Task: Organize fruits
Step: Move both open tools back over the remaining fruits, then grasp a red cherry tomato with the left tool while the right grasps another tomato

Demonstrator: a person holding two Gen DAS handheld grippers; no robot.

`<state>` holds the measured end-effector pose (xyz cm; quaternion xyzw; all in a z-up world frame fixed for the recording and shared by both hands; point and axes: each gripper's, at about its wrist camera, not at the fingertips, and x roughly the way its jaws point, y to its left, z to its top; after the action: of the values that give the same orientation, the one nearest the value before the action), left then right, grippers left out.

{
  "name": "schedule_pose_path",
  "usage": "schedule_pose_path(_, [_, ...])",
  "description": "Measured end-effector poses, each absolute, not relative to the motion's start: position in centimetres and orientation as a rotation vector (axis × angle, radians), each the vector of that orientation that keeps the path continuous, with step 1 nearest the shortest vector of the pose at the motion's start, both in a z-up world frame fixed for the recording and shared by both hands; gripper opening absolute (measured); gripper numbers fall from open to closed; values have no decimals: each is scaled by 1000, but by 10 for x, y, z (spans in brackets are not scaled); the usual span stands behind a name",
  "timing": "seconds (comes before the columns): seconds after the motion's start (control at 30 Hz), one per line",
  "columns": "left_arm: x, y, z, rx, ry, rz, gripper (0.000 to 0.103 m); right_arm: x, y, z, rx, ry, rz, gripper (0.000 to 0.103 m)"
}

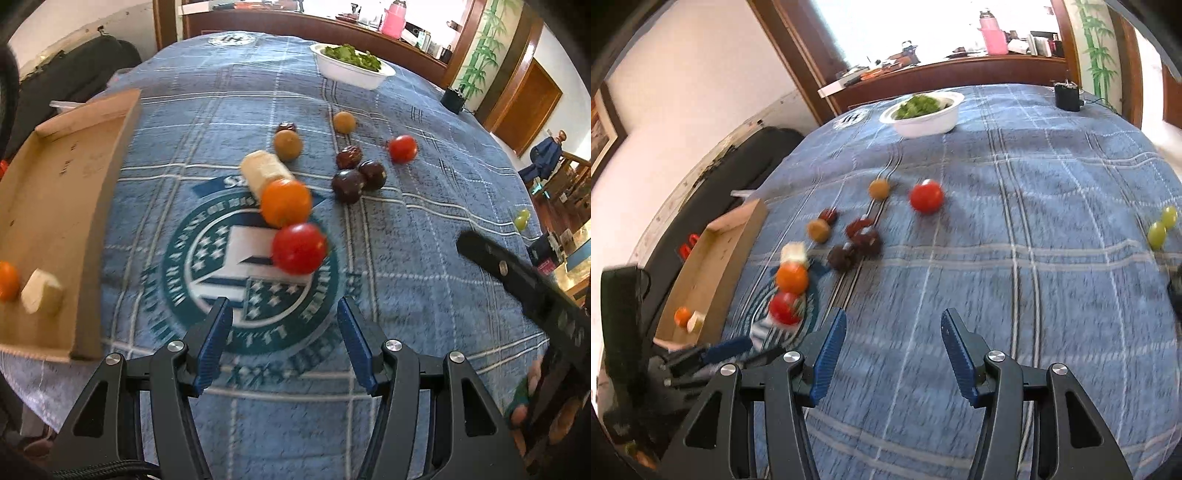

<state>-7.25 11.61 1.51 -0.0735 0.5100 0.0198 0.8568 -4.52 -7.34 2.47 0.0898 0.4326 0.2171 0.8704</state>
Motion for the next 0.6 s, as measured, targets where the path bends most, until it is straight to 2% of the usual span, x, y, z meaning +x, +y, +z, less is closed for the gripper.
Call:
schedule_pose_path(0.37, [-43,119,6,-163,1090,60,58,41,-56,17,125,931,373,55])
schedule_pose_path(0.6, [-32,120,4,-158,1038,67,58,81,-33,-1,64,966,333,44])
